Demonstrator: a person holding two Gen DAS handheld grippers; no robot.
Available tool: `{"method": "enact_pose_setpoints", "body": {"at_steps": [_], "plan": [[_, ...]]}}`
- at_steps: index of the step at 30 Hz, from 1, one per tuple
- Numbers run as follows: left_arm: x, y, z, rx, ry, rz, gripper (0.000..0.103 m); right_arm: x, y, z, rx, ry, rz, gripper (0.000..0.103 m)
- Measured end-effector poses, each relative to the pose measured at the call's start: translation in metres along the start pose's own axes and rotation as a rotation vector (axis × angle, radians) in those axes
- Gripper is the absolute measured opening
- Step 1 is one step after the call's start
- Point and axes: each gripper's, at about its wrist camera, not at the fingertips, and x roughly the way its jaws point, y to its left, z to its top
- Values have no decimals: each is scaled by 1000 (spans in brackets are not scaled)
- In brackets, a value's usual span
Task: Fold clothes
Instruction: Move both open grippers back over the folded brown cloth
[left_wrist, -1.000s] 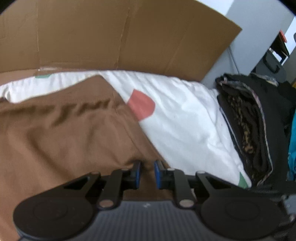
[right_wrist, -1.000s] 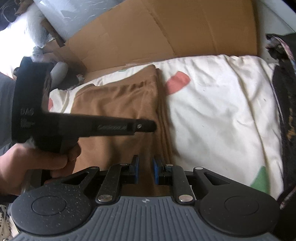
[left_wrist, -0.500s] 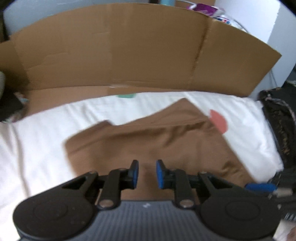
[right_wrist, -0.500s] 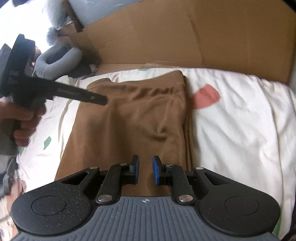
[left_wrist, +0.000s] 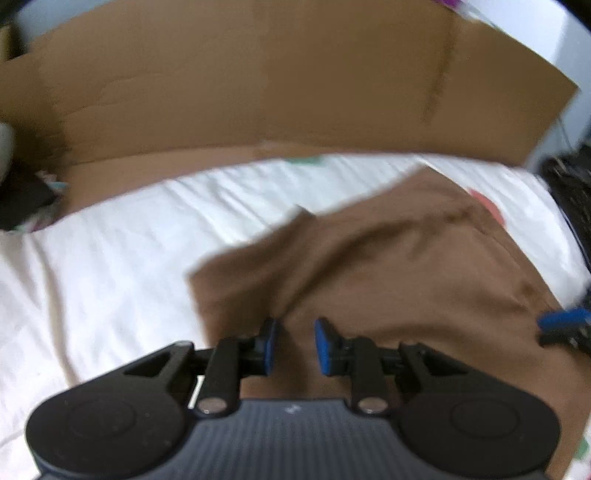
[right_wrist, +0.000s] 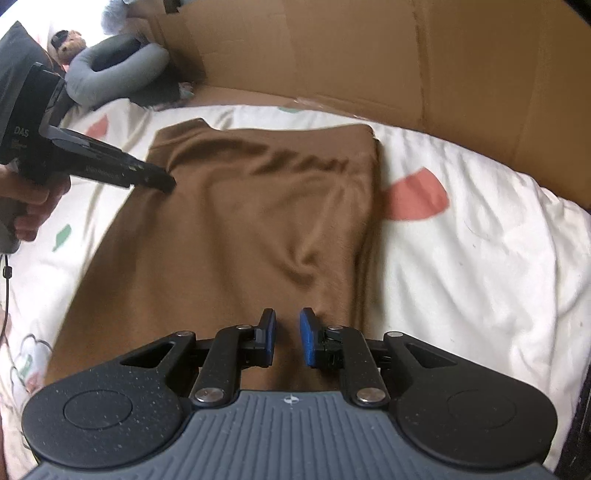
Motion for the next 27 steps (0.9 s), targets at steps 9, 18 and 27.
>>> {"method": "enact_pose_setpoints", "body": {"at_steps": [9, 18, 27], "plan": [[-42, 16, -1, -112, -75, -36, 20, -19, -2, -2, 42, -20, -24, 21], [-44, -17, -34, -113, -68, -115, 20, -21, 17, 0, 11, -26, 20, 23], [-34, 7, -53, -189, -39, -77, 5, -16, 8, -14, 27, 1, -19, 27]]}}
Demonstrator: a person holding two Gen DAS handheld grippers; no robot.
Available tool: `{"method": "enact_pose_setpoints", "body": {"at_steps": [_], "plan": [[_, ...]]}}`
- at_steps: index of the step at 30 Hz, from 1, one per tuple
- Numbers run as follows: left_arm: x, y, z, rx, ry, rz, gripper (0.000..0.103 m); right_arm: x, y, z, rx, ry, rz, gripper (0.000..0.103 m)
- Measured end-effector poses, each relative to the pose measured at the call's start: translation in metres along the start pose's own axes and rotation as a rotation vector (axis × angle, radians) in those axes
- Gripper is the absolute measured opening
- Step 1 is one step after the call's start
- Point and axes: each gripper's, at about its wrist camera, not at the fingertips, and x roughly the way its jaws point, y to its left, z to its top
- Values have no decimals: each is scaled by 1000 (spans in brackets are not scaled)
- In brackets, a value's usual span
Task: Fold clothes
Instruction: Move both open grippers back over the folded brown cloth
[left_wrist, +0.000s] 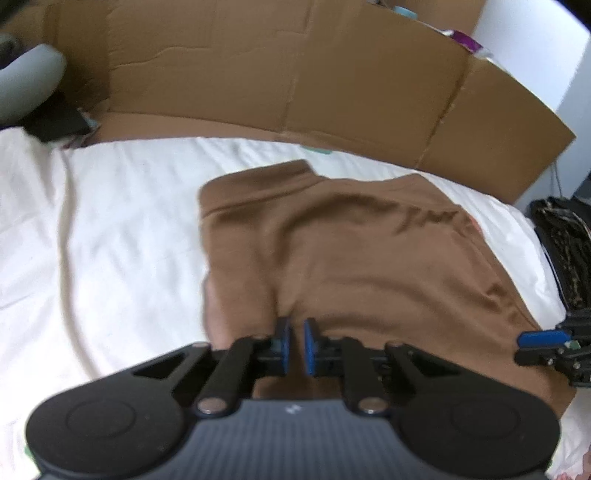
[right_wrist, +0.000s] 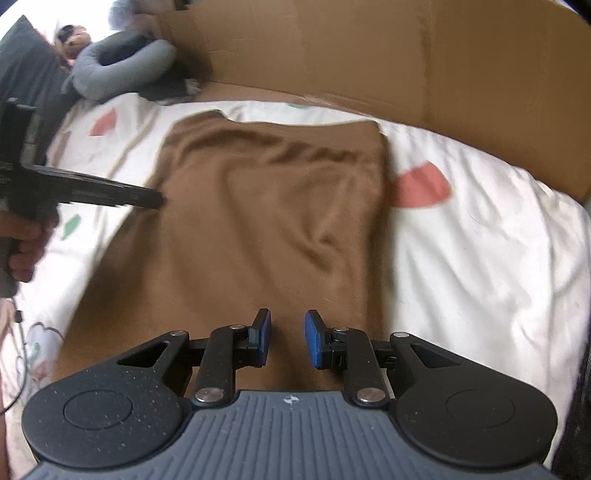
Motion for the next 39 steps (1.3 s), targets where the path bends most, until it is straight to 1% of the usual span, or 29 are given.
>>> {"method": "enact_pose_setpoints", "body": {"at_steps": [2, 5, 6, 10, 12, 15, 17, 19, 20, 22, 26, 29, 31, 33, 34, 35, 36, 39], "plan": [[-4, 5, 3, -8, -20, 26, 5, -4, -11, -5, 49, -7, 4, 26], [-5, 12, 10, -31, -38, 64, 17, -10, -17, -14, 90, -20, 8, 26], [-4, 15, 13, -48, -39, 68, 18, -12, -16, -17, 91, -22, 4, 26], [1, 23, 18, -84, -22, 77, 19, -19, -15, -25, 104, -28, -1, 26], [4, 25, 18, -88, -3, 83, 27, -21, -16, -27, 110, -29, 0, 26], [8, 30, 17, -104, 19, 90, 28, -24, -17, -30, 113, -30, 2, 26], [5, 36, 15, -146, 18, 89, 29, -26, -18, -31, 110, -28, 3, 26], [-3, 41, 12, -167, 15, 88, 29, -29, -19, -31, 102, -25, 3, 26], [-8, 43, 10, -175, 13, 88, 27, -31, -19, -32, 102, -24, 4, 26], [-19, 46, 6, -189, 9, 87, 26, -34, -20, -33, 103, -24, 4, 26], [-40, 52, -1, -228, -8, 85, 26, -46, -19, -36, 81, -38, -19, 27], [-51, 50, -7, -259, -8, 60, 28, -53, -25, -40, 103, -26, -28, 27], [-58, 43, -13, -253, 3, 38, 31, -56, -30, -43, 119, -13, -31, 27], [-62, 37, -21, -243, 19, 17, 37, -59, -34, -45, 128, -5, -34, 28], [-62, 34, -26, -243, 32, 6, 38, -61, -36, -46, 129, -4, -35, 30], [-62, 31, -32, -248, 49, -4, 39, -60, -39, -47, 143, -5, -36, 35], [-62, 29, -38, -252, 67, -14, 39, -60, -41, -47, 159, -6, -37, 37], [-60, 23, -57, -270, 129, -35, 40, -56, -46, -48, 217, -9, -15, 37]]}}
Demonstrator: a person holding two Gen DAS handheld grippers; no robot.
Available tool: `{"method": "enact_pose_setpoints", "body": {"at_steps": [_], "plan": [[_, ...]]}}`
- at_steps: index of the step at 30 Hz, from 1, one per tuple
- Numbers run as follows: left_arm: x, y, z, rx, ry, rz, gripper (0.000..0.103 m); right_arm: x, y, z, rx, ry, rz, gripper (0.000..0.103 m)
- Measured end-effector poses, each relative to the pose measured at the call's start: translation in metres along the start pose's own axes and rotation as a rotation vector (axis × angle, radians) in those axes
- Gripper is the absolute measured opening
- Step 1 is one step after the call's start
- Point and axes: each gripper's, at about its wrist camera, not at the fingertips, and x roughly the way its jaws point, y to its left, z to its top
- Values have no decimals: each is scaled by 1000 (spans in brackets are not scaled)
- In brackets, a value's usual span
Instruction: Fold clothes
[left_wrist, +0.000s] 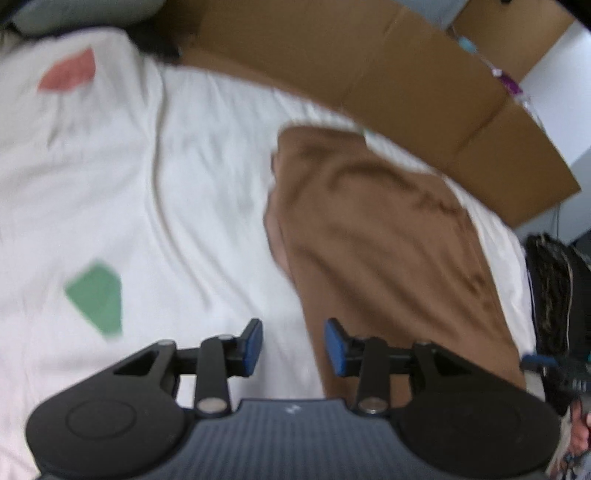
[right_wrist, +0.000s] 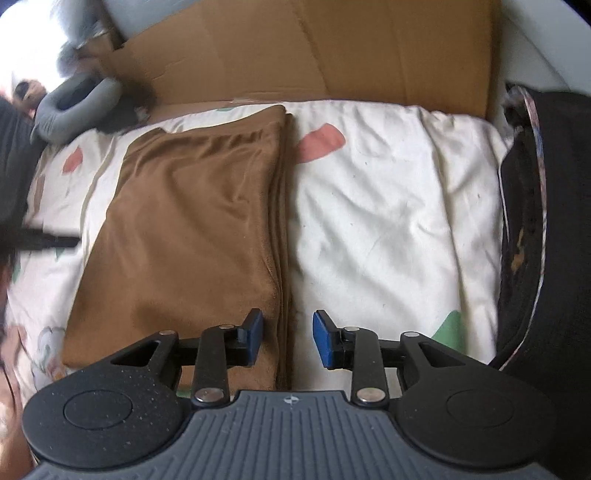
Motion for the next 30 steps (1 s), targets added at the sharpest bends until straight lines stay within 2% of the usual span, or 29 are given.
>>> {"method": "enact_pose_setpoints", "body": {"at_steps": [4, 12, 16, 21, 26, 30], "plan": [[3, 0, -18, -34, 66, -28, 40, 6, 2, 1, 24, -2, 33, 37], [2, -9, -36, -68, 112, -94, 41, 24, -2, -5, 51, 33, 30, 39], [8, -13, -43, -105, 149, -96, 39, 25, -7, -9, 71, 34, 40, 38], [10, -11, -57, -138, 193, -131, 34, 25, -10, -13, 84, 38, 50, 38], [10, -7, -69, -174, 224, -162, 33, 23, -11, -14, 90, 40, 57, 40], [9, -11, -74, -165, 230, -157, 33, 23, -13, -15, 127, 36, 67, 42]]}}
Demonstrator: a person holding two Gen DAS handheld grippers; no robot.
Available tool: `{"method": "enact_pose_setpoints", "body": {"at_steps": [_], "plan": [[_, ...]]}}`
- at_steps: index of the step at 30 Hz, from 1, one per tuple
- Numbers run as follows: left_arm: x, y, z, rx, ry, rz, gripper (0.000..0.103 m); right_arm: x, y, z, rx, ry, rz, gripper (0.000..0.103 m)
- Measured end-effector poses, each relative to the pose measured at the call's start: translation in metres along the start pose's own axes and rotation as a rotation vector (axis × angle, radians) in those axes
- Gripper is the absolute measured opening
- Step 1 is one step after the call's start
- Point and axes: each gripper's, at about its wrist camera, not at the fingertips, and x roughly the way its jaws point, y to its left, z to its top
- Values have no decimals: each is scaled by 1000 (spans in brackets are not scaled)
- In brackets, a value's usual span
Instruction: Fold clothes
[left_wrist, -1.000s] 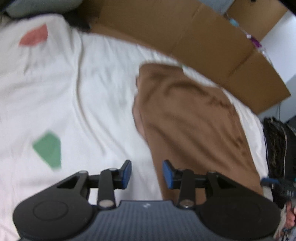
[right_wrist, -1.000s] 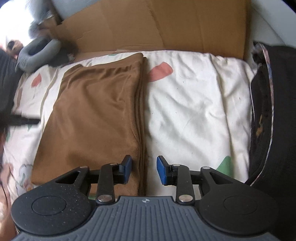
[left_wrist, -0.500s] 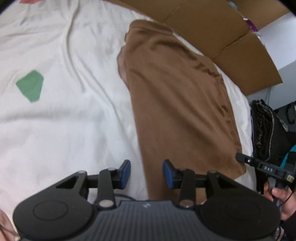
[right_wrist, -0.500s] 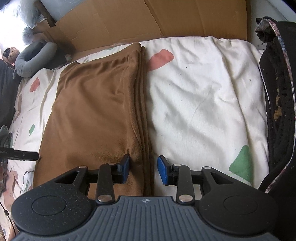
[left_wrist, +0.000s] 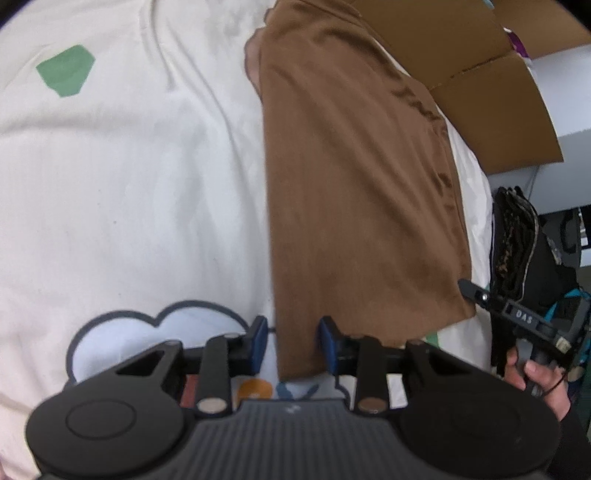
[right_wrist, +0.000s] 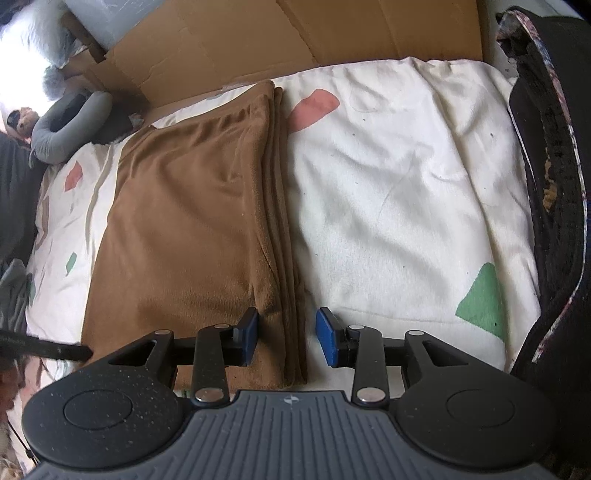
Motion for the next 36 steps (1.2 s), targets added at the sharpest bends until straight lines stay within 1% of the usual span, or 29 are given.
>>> {"method": "enact_pose_setpoints", "body": {"at_steps": [2, 7, 9, 10, 11, 14, 15, 17, 24, 29, 32, 36], "plan": [[0, 0, -1, -5, 1, -3, 33, 1, -2, -1, 20, -6, 7, 44], [-1, 2, -1, -28, 2, -18, 32, 6, 2, -2, 7, -10, -1, 45], [-1, 2, -1, -37, 2, -24, 24, 5, 2, -1, 3, -6, 4, 38], [-1, 3, -2, -41, 2, -27, 20, 4, 3, 0, 2, -4, 6, 36], [-1, 3, -2, -45, 3, -30, 14, 4, 3, 0, 0, -2, 9, 30], [-1, 4, -2, -59, 3, -39, 8, 2, 4, 2, -5, 5, 16, 18], [-1, 5, -2, -63, 3, -42, 8, 1, 5, 3, -4, 7, 16, 15], [-6, 3, 0, -69, 5, -45, 7, -2, 8, 4, 2, 13, 17, 13], [-32, -7, 8, -65, 8, -45, 6, -20, 15, 13, 61, 22, 59, 12], [-52, -6, 9, -44, 16, -29, 6, -26, 25, 11, 71, 74, 99, 12], [-60, 0, 5, -21, 30, -5, 6, -25, 29, 4, 57, 117, 146, 12], [-71, 7, 2, 6, 42, 13, 6, -25, 31, -10, 68, 160, 181, 12]]}}
